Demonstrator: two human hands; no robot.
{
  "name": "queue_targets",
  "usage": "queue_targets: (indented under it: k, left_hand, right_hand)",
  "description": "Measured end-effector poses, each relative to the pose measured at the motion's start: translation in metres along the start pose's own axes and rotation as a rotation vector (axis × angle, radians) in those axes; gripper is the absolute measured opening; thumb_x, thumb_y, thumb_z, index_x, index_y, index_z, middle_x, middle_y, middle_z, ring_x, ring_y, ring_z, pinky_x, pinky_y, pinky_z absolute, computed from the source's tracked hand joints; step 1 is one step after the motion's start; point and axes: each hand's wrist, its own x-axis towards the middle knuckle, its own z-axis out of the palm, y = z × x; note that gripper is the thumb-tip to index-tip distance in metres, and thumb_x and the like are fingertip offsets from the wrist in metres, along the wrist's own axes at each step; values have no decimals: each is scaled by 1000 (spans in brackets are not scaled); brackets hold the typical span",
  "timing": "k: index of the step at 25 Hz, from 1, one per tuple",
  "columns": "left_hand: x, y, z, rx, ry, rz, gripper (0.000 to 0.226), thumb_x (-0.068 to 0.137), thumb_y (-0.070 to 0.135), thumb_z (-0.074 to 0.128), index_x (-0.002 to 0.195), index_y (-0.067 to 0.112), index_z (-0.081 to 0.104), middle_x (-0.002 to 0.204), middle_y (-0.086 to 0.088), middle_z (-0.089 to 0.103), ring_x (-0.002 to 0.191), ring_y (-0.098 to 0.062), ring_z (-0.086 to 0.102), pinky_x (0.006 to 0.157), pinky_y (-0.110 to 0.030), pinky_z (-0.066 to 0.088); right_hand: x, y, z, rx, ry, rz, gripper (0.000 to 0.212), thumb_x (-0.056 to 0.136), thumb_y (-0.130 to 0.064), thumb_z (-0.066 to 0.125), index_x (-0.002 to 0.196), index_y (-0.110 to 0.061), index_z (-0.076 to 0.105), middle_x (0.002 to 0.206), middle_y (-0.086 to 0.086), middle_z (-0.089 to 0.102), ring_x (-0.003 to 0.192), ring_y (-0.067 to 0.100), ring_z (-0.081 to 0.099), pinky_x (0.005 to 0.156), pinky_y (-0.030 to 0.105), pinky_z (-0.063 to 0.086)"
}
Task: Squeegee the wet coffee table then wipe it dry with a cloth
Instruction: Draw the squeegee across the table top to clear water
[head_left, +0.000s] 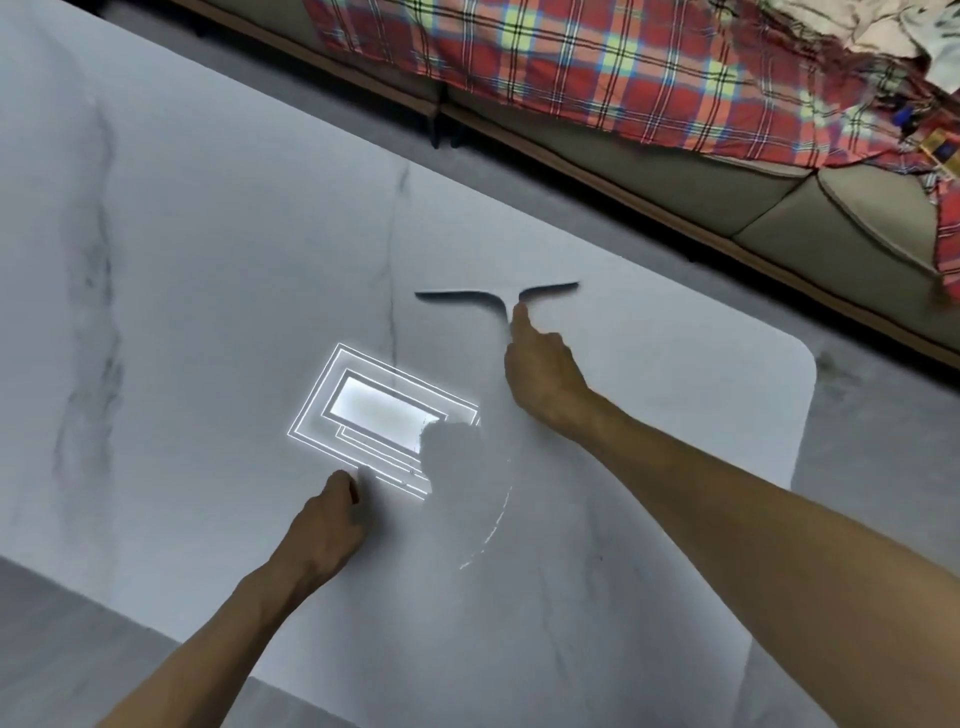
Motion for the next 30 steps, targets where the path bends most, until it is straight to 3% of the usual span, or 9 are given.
queue_targets:
  k: [4,7,11,16,21,25,30]
  left_hand:
    - [0,-18,-6,-13,-36,-71,15,81,5,44,94,11,41,75,-6,54,59,-18,45,51,-27,35]
    - [1,-12,-7,-29,-61,-56,15,81,5,45,94,13,41,76,-4,53,61,-15,46,50,-25,33]
    - [-5,-5,0,-52,-77,-15,13,82,5,44,93,13,41,76,-2,51,60,-14,44,50,-26,31]
    - [-18,-19,4,-162,199,-101,13,84,7,41,95,14,38,73,-5,54,61,-21,52,48,-28,36]
    - [-28,-49,0,-273,337,-258,17,85,6,47,97,15,37,75,0,50,67,-23,53,50,-30,38]
    - [-33,-55,2,-249,244,-283,13,86,8,43,98,11,38,79,-9,54,67,-27,54,51,-30,37]
    - [-47,-35,25,-175,8,-202,16,87,6,40,103,7,39,78,-10,53,62,-21,46,50,-28,34]
  right_hand:
    - [-64,13,44,-309,-115,-269,73,96,-9,41,155,-24,2,106,14,59,92,31,61,70,31,39]
    - [-97,47,41,-362,-166,-300,68,97,-10,37,155,-29,5,97,8,55,82,29,58,61,29,38]
    - [-126,86,15,-347,-236,-249,67,98,-18,41,154,-38,10,101,6,57,91,26,59,75,33,44]
    - [-106,28,44,-393,-69,-519,51,103,-32,33,152,-38,18,94,7,59,82,30,63,68,34,44]
    - [-96,-38,102,-428,-105,-845,42,104,-31,38,146,-32,35,90,11,60,74,34,60,57,34,34]
    - [-91,-28,106,-429,-106,-839,43,104,-31,38,146,-39,33,98,11,61,82,35,62,64,35,36]
    - [-105,63,65,-415,-126,-620,47,102,-34,36,146,-49,27,99,3,60,88,29,63,74,37,48]
